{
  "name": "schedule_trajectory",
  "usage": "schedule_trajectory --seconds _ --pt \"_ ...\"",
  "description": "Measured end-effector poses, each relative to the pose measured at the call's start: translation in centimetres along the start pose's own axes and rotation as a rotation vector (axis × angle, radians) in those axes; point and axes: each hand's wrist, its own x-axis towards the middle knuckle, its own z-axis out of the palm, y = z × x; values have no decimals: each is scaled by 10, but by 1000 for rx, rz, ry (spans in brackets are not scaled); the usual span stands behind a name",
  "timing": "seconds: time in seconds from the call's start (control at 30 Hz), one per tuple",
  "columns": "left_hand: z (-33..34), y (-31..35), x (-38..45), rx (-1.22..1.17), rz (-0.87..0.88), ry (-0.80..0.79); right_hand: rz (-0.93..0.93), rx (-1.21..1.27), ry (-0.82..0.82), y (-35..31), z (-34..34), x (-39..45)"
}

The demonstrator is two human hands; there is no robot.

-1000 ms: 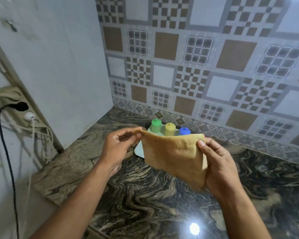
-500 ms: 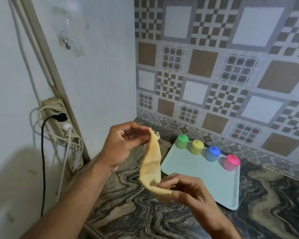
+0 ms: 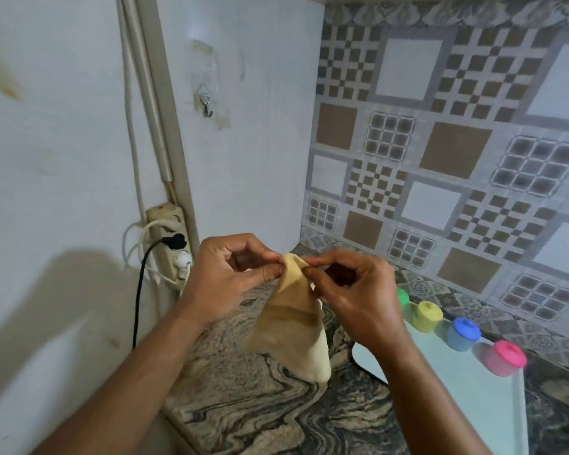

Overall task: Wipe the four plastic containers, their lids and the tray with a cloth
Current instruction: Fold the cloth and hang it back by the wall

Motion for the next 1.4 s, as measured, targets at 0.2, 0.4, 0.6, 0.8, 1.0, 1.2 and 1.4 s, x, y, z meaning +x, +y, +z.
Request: schedule_trajectory --seconds 0.2,0.4,0.6,0.8,1.0,1.2,1.4 --pt "-29 4 14 186 45 -42 -169 -186 4 -12 6 33" --pt "-61 19 43 384 -13 -86 -45 125 -361 -6 22 88" --pt "-91 33 74 471 10 -34 -21 313 -460 -9 36 153" --pt "-115 61 112 820 102 108 -238 36 -360 -43 55 217" --pt "-110 74 154 1073 215 226 -321 -155 -204 -56 79 268" --pt "-110 66 172 1231 206 263 -281 -219 -196 -60 95 294" --pt "-105 55 173 1344 149 214 -256 -211 -193 -50 105 302"
